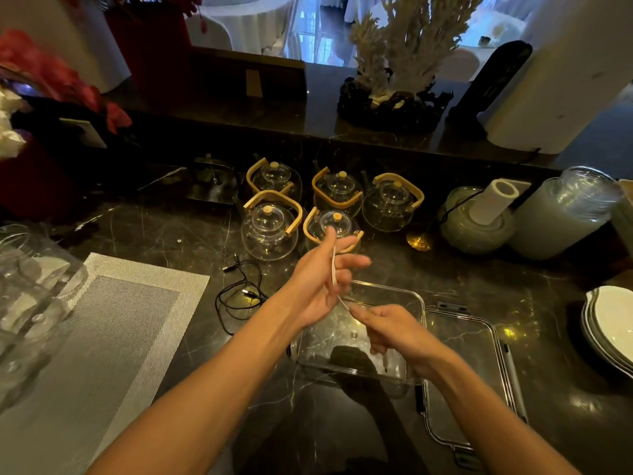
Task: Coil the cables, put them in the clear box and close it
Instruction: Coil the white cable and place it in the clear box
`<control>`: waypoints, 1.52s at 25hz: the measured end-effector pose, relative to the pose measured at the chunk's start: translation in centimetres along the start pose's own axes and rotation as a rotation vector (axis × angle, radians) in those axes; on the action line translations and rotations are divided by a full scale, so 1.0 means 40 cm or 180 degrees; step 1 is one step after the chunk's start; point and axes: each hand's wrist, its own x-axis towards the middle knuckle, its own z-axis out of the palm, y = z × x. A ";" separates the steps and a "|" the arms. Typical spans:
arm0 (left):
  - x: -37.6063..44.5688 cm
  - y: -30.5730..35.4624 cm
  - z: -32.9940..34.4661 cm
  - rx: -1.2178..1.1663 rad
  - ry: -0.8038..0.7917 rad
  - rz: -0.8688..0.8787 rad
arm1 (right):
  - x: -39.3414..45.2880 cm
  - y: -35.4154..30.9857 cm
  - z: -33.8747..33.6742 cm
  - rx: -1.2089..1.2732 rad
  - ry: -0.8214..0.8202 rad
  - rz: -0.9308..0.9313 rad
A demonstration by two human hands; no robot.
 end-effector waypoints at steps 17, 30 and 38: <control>0.006 -0.093 -0.012 0.0583 0.0271 -0.0280 | -0.048 -0.142 0.035 -0.1260 0.0912 -0.0857; 0.012 -0.074 0.005 -0.0204 0.0338 -0.0218 | -0.110 -0.086 0.095 0.0605 0.0386 -0.1109; 0.032 -0.077 -0.001 -0.0460 0.0510 -0.0441 | -0.089 -0.036 0.115 0.0624 0.0125 -0.0961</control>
